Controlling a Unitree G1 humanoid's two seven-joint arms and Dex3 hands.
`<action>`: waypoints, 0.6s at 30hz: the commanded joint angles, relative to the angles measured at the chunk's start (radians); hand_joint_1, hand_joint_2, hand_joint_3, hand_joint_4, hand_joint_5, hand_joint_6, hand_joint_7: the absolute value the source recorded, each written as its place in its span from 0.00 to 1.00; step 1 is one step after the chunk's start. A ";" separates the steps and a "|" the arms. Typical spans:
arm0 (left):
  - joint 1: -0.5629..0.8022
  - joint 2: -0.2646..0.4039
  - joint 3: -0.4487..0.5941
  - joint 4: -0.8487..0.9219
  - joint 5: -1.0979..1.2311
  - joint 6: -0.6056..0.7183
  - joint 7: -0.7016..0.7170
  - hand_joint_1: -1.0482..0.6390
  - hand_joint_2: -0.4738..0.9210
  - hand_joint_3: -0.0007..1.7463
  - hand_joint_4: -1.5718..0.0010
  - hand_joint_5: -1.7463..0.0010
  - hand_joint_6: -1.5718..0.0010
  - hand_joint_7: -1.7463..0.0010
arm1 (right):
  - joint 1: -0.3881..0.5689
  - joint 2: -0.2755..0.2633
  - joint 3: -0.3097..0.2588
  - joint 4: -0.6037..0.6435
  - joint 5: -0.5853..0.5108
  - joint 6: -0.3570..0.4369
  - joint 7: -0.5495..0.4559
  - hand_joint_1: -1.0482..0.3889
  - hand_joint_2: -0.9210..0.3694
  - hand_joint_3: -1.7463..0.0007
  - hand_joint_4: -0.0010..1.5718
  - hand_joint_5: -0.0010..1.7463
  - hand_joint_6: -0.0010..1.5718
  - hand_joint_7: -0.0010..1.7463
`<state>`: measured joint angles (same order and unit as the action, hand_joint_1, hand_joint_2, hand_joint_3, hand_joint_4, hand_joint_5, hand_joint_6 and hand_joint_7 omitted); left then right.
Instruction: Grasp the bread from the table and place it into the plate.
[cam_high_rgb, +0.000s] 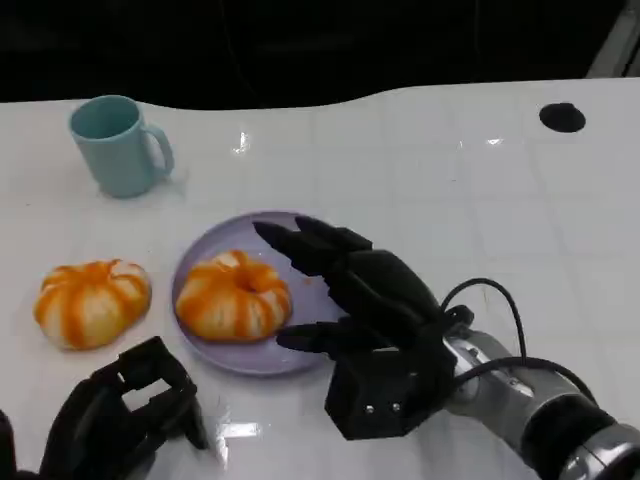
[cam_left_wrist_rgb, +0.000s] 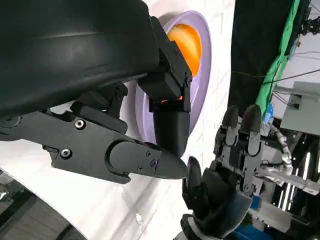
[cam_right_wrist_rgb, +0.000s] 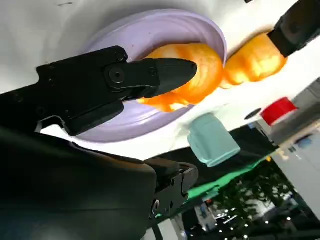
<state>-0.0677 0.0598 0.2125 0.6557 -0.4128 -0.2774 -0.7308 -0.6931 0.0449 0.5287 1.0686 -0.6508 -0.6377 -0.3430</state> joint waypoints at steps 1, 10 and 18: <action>0.014 0.007 0.005 0.027 0.007 0.017 0.007 0.32 1.00 0.10 0.49 0.05 0.53 0.22 | 0.036 -0.049 -0.016 -0.051 0.024 -0.050 0.010 0.19 0.00 0.83 0.02 0.01 0.05 0.00; 0.011 0.002 0.004 0.023 0.008 0.021 0.013 0.32 1.00 0.10 0.49 0.06 0.54 0.22 | 0.135 -0.125 -0.048 -0.168 0.057 -0.150 0.011 0.20 0.00 0.84 0.05 0.04 0.08 0.02; 0.014 -0.005 0.004 0.012 0.009 0.020 0.018 0.32 1.00 0.09 0.48 0.06 0.53 0.22 | 0.249 -0.180 -0.102 -0.291 0.127 -0.244 0.053 0.25 0.00 0.88 0.13 0.09 0.14 0.04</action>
<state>-0.0722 0.0521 0.2133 0.6552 -0.4104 -0.2779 -0.7301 -0.4844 -0.1021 0.4510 0.8233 -0.5583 -0.8550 -0.3138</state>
